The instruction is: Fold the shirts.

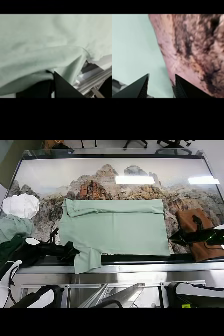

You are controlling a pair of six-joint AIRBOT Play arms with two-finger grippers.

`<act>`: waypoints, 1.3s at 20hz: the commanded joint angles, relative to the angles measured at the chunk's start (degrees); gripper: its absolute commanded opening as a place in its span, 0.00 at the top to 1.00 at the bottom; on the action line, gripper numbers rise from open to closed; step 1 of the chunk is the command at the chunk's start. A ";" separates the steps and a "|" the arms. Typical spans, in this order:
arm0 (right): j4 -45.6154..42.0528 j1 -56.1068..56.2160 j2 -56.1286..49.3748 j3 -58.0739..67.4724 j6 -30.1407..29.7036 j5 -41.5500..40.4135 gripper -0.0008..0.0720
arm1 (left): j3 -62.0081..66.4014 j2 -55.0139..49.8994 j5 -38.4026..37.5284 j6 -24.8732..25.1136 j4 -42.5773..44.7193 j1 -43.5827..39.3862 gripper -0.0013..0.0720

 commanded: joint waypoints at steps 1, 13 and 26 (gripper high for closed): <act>-2.32 0.09 0.04 -4.46 0.02 1.77 0.45 | 1.49 3.06 -3.52 1.44 -1.05 0.48 0.96; -8.72 7.78 1.86 -7.96 9.31 3.78 0.96 | 1.46 19.74 -14.23 -2.60 3.34 0.48 0.96; 9.62 8.15 6.54 8.35 7.39 -2.34 0.96 | 22.93 13.14 -10.73 -2.99 10.03 -0.02 0.96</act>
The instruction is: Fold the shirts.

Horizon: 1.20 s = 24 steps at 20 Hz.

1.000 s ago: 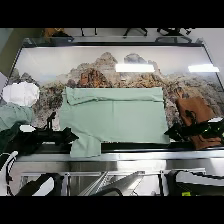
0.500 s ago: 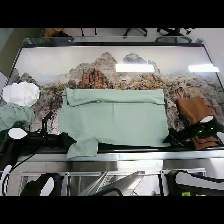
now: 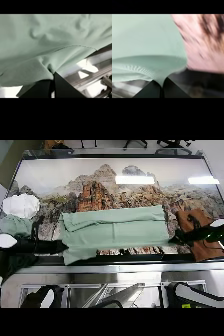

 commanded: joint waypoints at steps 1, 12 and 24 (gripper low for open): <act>16.90 0.48 -2.93 8.07 -6.19 -5.66 0.96 | 13.00 -11.41 4.57 3.61 -2.69 -0.42 0.96; 27.74 11.37 -23.91 14.03 -24.57 -30.03 0.96 | 42.23 -48.74 15.61 7.93 -2.45 -8.24 0.96; 18.08 4.57 -25.14 22.91 -19.74 -22.18 0.17 | 59.74 -55.47 0.07 2.16 -2.25 -5.68 0.25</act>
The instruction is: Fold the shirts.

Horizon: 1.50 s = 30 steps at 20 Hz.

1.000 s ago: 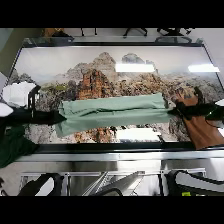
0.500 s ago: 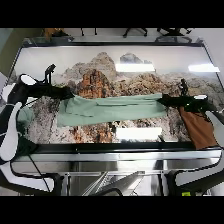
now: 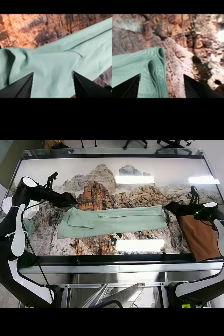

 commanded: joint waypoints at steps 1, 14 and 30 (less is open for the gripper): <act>-0.74 -0.15 -2.47 0.90 1.14 2.67 0.17 | 2.01 1.62 -1.73 -1.01 -0.26 0.46 0.25; 2.23 3.67 -3.80 7.63 0.50 15.08 0.97 | 2.01 -1.75 0.61 -3.50 -6.49 -12.76 0.96; 7.93 3.91 17.64 23.76 20.22 35.10 0.96 | 22.75 -23.19 6.84 -12.28 -6.62 -41.38 0.96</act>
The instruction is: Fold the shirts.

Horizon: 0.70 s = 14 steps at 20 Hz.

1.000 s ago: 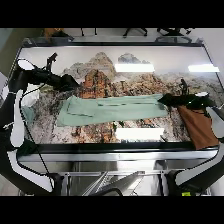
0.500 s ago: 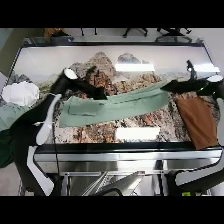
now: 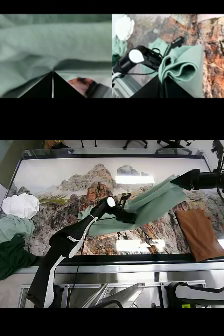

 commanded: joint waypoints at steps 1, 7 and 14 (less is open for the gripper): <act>0.22 0.79 1.31 0.33 2.75 1.62 0.96 | 1.53 4.35 -8.04 1.86 -0.24 0.74 0.96; 0.17 15.76 -0.37 0.04 2.71 -6.47 0.96 | -2.82 31.32 -19.80 5.92 -0.07 14.64 0.96; 0.15 50.69 -16.68 -0.35 -1.79 -39.98 0.96 | -2.84 56.08 -19.98 6.80 -0.02 32.94 0.96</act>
